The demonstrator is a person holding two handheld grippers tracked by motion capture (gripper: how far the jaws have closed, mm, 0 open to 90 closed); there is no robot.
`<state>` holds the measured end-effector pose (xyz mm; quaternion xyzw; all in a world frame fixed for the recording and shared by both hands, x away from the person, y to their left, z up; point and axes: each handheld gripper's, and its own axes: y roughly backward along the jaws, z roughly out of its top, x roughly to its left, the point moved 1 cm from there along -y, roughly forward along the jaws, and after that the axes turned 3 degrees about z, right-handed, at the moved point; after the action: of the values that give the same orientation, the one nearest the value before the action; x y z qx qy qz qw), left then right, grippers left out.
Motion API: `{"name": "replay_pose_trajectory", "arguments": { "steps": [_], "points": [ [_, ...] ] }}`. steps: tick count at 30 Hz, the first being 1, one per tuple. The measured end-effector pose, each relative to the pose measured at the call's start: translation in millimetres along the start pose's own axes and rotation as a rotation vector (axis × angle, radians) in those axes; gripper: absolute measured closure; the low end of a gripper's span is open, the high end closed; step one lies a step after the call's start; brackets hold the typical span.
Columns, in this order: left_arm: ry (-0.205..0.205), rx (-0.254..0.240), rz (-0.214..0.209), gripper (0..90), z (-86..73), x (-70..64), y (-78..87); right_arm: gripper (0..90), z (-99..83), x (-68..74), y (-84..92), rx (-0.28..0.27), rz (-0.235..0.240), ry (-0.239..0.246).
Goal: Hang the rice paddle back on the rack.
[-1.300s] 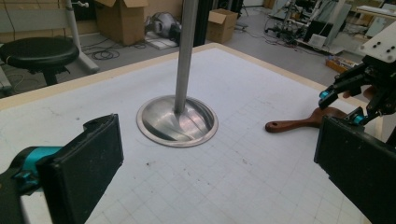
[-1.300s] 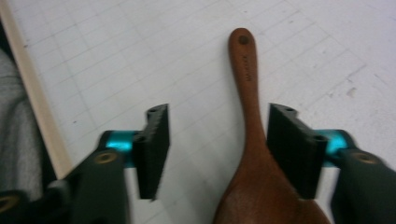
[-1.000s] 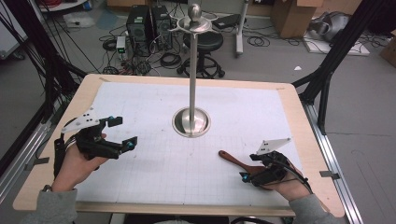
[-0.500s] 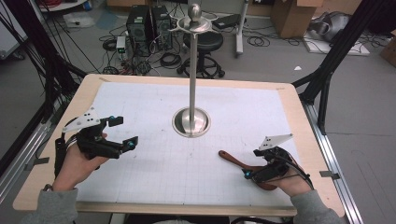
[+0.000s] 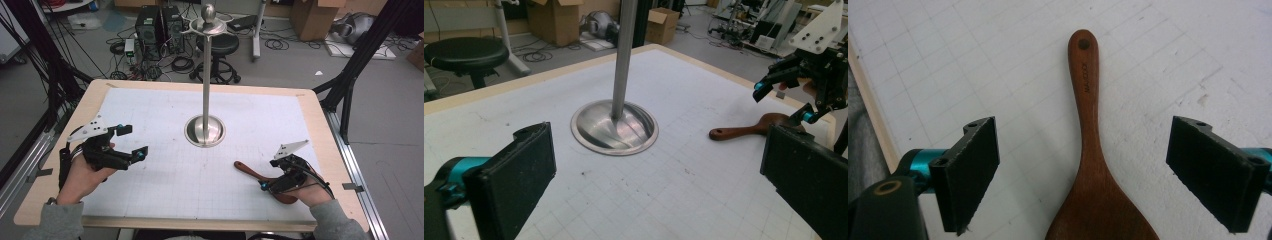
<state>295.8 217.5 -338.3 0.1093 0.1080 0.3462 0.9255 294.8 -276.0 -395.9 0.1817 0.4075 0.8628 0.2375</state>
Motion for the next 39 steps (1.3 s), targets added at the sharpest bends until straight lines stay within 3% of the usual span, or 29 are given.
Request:
{"name": "replay_pose_trajectory", "arguments": {
  "steps": [9,20,21,27,39],
  "points": [
    [-0.002,0.006,-0.005,1.8,-1.2,-2.2,-1.4,14.0,4.7,-3.8,-7.6,0.077,-0.008,-0.005],
    [0.004,-0.001,0.027,1.8,-3.1,2.5,11.3,19.7,12.4,-5.8,-17.4,0.194,-0.027,-0.004],
    [0.003,-0.001,0.024,1.8,-3.0,2.3,11.8,22.7,14.6,-5.6,-21.0,0.223,-0.023,0.008],
    [0.006,-0.006,0.034,1.8,-2.8,3.9,15.3,30.8,16.1,-7.2,-30.0,0.277,-0.025,0.025],
    [0.008,-0.002,0.034,1.8,-4.2,3.2,15.8,44.1,24.7,-7.4,-42.2,0.338,-0.014,0.054]
  ]
}}
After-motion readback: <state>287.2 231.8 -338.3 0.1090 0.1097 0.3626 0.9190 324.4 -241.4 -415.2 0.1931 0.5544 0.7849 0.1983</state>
